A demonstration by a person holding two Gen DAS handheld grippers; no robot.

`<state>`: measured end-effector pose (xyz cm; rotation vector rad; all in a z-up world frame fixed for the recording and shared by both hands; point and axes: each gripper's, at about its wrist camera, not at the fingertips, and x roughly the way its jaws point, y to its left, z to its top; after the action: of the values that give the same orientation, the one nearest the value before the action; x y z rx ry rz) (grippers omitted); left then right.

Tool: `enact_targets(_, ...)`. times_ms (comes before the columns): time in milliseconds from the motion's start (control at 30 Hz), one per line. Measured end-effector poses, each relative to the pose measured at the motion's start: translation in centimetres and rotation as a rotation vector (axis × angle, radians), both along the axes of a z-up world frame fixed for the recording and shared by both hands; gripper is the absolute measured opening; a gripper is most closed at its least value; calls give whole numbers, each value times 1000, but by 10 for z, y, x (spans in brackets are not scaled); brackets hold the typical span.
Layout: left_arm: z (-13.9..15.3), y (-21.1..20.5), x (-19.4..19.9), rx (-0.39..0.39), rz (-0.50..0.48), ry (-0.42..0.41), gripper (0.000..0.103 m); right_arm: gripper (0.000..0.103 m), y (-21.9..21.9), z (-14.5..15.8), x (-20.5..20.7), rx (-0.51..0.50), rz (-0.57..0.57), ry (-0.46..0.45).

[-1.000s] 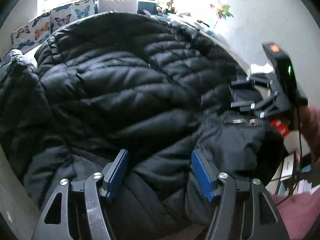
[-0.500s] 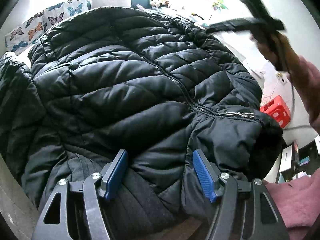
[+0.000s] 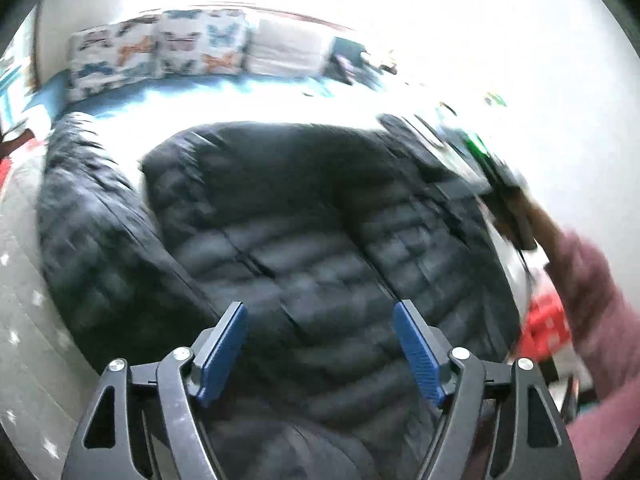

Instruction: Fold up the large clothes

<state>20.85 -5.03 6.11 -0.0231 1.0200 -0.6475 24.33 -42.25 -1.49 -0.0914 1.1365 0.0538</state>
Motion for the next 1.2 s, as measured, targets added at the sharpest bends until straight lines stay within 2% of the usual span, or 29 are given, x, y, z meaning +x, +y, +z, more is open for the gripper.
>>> enact_targets(133,3,14,75,-41,120,45,85,75,-37,-2,-21,-3,-114,30)
enact_targets(267,-10,25,142,-58,211,88,85,77,-47,18,-33,167,-35,-50)
enact_targets(333,-20,35,168,-80,270,122,85,77,-51,23,-25,271,-20,-64)
enact_targets(400,-31,47,190,-136,328,172,85,77,-53,19,-14,336,-19,-67)
enact_targets(567,-58,79,234,-174,477,262,85,77,-46,10,26,440,-39,-53)
enact_targets(633,-64,87,248,-181,498,268,85,77,-47,9,32,459,-42,-73)
enact_targets(700,-68,92,259,-156,515,254,85,77,-47,7,45,473,-49,-79)
enact_targets(767,-79,96,273,-159,527,291,87,77,-50,2,55,493,-61,-79)
enact_targets(833,-90,98,283,-200,529,338,88,77,-52,-2,64,546,-59,-77)
enact_targets(900,-98,97,295,-257,502,349,87,77,-51,-3,72,571,-58,-77)
enact_targets(967,-102,94,303,-327,457,330,83,75,-49,-6,77,596,-60,-73)
enact_targets(1000,-100,90,302,-319,453,304,80,71,-49,-6,77,601,-63,-74)
enact_targets(1033,-96,86,300,-301,444,268,71,54,-46,-5,77,609,-58,-75)
enact_targets(1067,-92,82,297,-287,429,235,60,50,-43,-2,76,617,-50,-83)
enact_targets(1100,-86,79,291,-280,413,201,55,45,-40,3,72,582,-49,-98)
enact_targets(1133,-79,76,287,-280,398,162,43,34,-35,9,69,544,-37,-112)
enact_targets(1167,-71,74,283,-285,392,131,34,29,-31,18,64,510,-21,-136)
enact_targets(1200,-60,74,277,-304,382,86,32,27,-30,30,55,478,-4,-176)
